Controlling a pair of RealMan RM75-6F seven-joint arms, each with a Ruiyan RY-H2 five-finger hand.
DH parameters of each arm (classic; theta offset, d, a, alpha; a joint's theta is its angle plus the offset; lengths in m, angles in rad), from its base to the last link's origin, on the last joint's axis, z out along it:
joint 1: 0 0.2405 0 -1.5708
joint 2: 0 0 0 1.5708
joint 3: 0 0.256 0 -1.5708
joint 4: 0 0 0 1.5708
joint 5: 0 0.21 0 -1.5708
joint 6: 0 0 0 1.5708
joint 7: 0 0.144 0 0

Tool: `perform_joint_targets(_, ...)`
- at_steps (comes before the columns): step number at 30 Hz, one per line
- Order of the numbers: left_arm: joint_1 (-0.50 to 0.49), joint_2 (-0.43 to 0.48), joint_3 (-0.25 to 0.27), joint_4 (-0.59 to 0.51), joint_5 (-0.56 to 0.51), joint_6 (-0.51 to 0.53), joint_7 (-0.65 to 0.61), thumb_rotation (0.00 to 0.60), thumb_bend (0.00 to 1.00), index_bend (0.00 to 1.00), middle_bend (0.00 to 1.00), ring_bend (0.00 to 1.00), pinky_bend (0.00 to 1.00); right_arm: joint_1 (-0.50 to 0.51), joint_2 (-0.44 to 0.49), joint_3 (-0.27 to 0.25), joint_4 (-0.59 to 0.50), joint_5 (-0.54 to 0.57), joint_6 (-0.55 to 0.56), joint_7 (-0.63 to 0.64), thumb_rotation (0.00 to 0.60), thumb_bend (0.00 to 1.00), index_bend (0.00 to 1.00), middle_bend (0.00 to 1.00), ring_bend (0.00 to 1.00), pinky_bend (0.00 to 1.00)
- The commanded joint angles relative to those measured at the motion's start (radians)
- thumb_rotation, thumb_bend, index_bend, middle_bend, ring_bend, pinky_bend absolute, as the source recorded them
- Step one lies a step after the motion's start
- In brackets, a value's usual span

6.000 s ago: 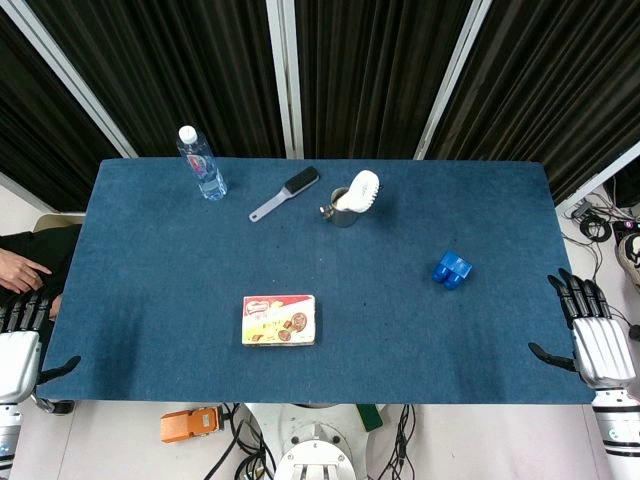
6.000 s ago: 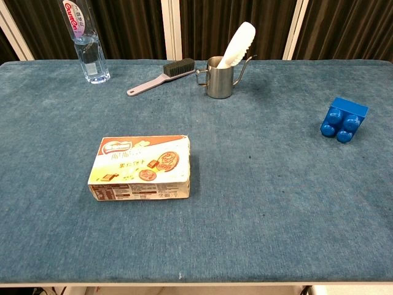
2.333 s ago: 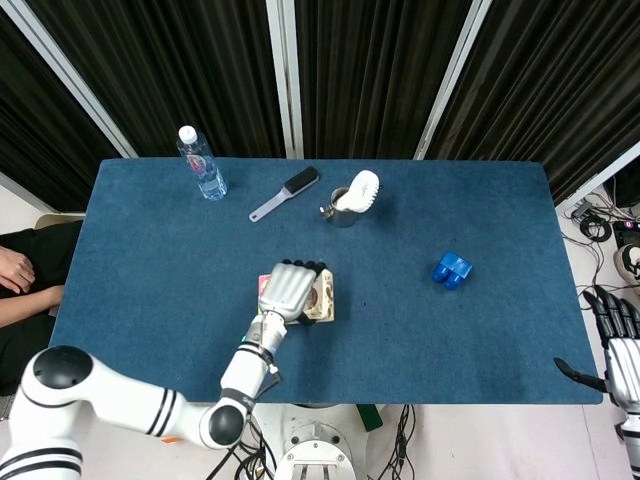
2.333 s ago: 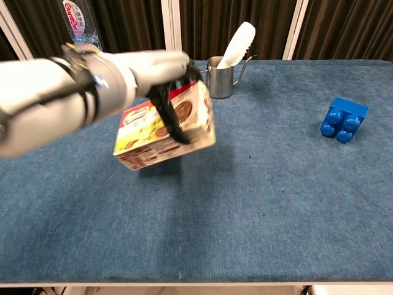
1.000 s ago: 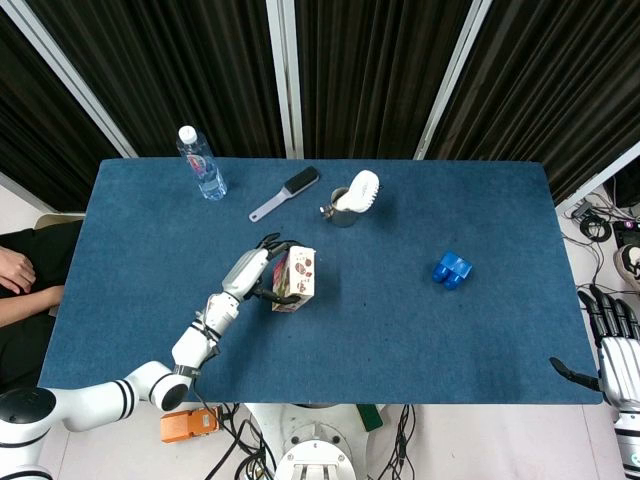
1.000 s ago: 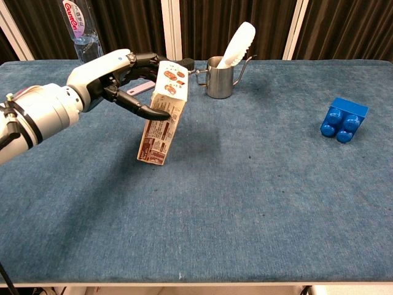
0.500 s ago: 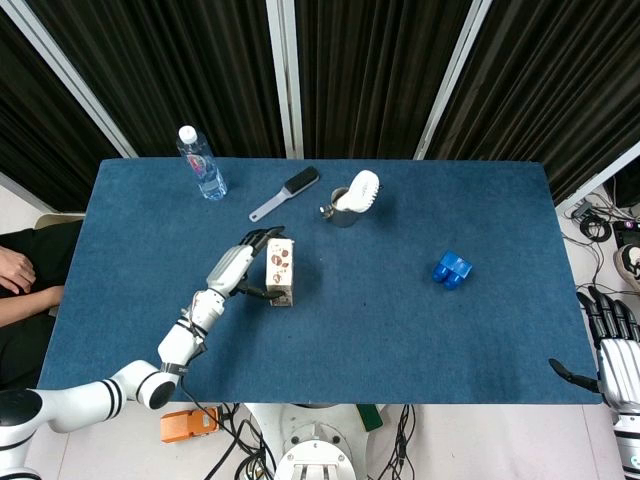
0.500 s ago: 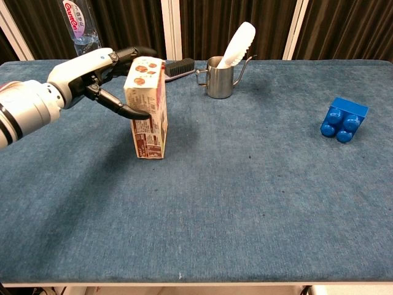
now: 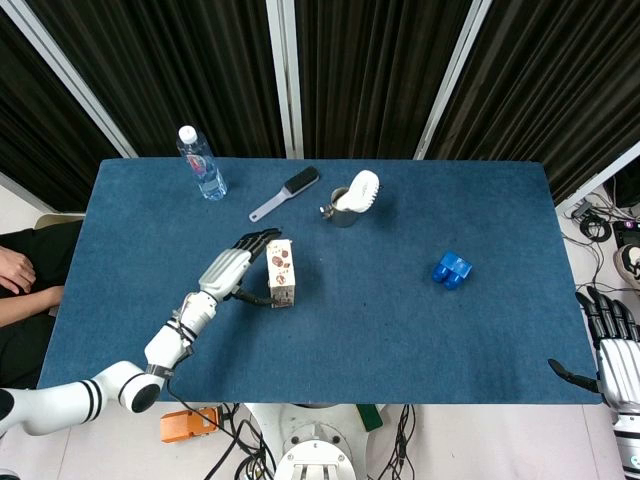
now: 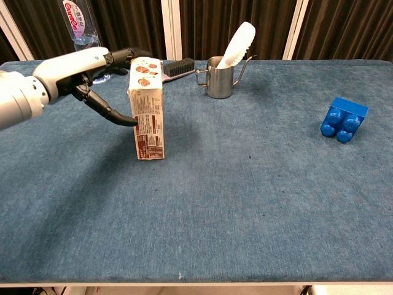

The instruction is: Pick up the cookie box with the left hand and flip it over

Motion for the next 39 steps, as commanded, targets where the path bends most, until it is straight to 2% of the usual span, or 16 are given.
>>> perform_joint_targets(1,0.000,0.066,-0.018,-0.113,-0.052,0.015,0.166,0.545,0.00,0.00,0.00,0.00,0.00,0.002,-0.002,0.001,0.004,0.000,-0.002,0.003,0.600,0.22,0.00,0.04,0.00,0.00)
perform_joint_targets(10,-0.033,0.145,-0.051,-0.329,-0.211,0.024,0.487,0.496,0.00,0.00,0.00,0.00,0.00,0.000,-0.003,0.001,0.015,0.005,-0.002,0.013,0.600,0.22,0.00,0.04,0.00,0.00)
perform_joint_targets(17,-0.107,0.154,-0.084,-0.488,-0.494,0.049,0.734,0.495,0.00,0.00,0.00,0.00,0.00,0.002,-0.004,-0.001,0.014,0.001,-0.004,0.012,0.600,0.22,0.00,0.04,0.00,0.00)
perform_joint_targets(21,-0.181,0.132,-0.097,-0.519,-0.664,0.098,0.883,0.515,0.00,0.00,0.00,0.00,0.00,0.000,-0.005,-0.001,0.014,0.002,-0.001,0.014,0.600,0.22,0.00,0.04,0.00,0.00)
perform_joint_targets(26,-0.256,0.100,-0.116,-0.531,-0.825,0.167,0.996,0.546,0.00,0.00,0.00,0.00,0.00,-0.002,-0.007,-0.002,0.019,0.006,-0.003,0.018,0.600,0.22,0.00,0.04,0.00,0.00)
perform_joint_targets(34,-0.323,0.067,-0.120,-0.501,-0.967,0.221,1.074,0.592,0.00,0.00,0.00,0.00,0.00,-0.005,-0.010,-0.002,0.032,0.009,-0.002,0.031,0.600,0.22,0.00,0.04,0.00,0.00)
perform_joint_targets(39,-0.343,0.050,-0.110,-0.474,-1.005,0.249,1.101,0.600,0.00,0.07,0.05,0.02,0.08,-0.004,-0.013,-0.002,0.038,0.010,-0.005,0.035,0.600,0.22,0.00,0.04,0.00,0.00)
